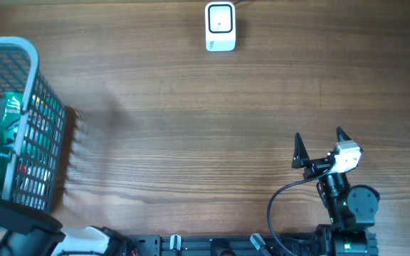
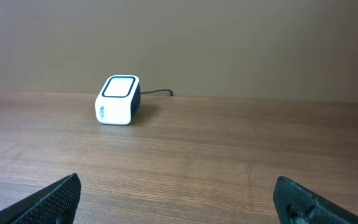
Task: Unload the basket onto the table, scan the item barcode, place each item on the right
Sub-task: 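Move the left gripper over the basket and reach down inside, then grasp the green-lidded jar in the basket with the left gripper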
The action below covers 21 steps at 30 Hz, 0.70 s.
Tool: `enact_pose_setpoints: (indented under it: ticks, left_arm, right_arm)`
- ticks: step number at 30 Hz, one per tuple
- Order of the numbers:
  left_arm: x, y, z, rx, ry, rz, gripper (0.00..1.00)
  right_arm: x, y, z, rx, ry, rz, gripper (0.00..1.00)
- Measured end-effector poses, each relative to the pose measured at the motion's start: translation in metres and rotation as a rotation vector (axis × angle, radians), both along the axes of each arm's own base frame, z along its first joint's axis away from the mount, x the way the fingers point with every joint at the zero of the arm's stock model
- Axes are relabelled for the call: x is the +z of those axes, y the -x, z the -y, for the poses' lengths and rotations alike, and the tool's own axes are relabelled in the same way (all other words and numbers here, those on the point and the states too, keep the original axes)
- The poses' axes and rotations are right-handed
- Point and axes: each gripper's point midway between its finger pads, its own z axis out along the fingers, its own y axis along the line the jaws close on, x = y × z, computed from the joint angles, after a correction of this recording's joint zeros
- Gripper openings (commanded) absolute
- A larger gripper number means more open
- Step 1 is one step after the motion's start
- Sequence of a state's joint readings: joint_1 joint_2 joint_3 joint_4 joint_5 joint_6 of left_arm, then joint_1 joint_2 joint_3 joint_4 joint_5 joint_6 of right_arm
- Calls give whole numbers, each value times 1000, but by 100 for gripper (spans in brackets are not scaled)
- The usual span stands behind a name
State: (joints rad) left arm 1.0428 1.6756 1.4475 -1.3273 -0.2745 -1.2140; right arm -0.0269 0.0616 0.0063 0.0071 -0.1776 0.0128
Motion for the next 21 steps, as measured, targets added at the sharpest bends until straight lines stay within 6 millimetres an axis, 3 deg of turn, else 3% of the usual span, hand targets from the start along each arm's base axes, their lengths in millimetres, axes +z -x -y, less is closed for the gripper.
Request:
enact_pose_setpoints:
  ticks: [10,16,21]
  left_arm:
    - [-2,-5,-23,43,-88,33,100]
    - [-42,-7,-27,42,9,-29,100]
    - [-53,-6,-26,41,39,-51,100]
  right_arm:
    - [0,0,0,0,0,0,100]
    - [0,0,0,0,0,0,100]
    - [0,0,0,0,0,0,100]
